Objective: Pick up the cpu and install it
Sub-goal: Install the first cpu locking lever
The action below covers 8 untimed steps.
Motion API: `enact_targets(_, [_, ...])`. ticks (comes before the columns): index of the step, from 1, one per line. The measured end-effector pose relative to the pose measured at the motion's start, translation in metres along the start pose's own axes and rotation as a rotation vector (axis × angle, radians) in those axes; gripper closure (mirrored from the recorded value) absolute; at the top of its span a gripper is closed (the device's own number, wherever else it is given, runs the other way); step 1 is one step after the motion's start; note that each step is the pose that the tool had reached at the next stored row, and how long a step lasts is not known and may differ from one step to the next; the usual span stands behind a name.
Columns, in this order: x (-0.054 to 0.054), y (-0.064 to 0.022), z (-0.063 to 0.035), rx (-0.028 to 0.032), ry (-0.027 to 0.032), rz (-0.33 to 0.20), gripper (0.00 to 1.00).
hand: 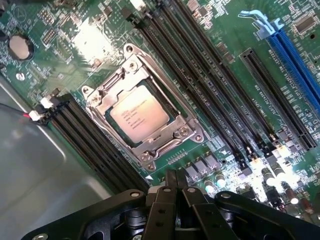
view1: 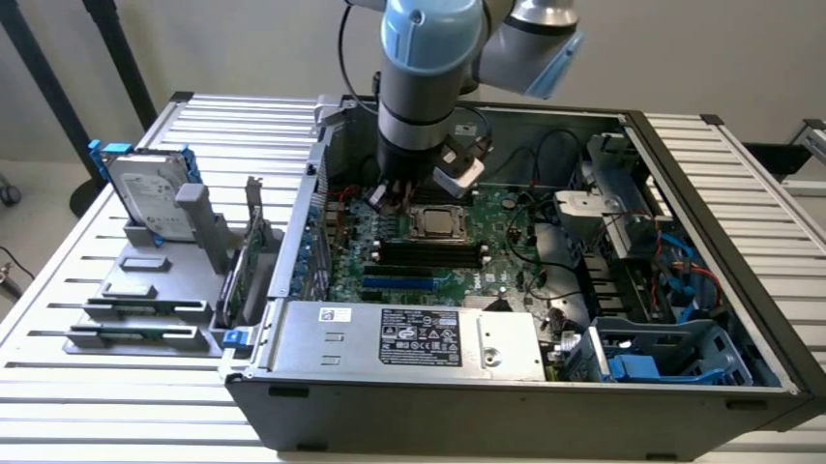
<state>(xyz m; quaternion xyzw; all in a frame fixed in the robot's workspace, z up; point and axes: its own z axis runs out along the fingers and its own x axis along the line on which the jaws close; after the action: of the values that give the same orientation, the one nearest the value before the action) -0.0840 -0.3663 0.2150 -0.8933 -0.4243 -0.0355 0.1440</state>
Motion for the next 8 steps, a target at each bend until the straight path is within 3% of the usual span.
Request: enact_targets(8, [0.0045, -0.0039, -0.0006, -0.0044, -0.0316, -0.058, 0.89])
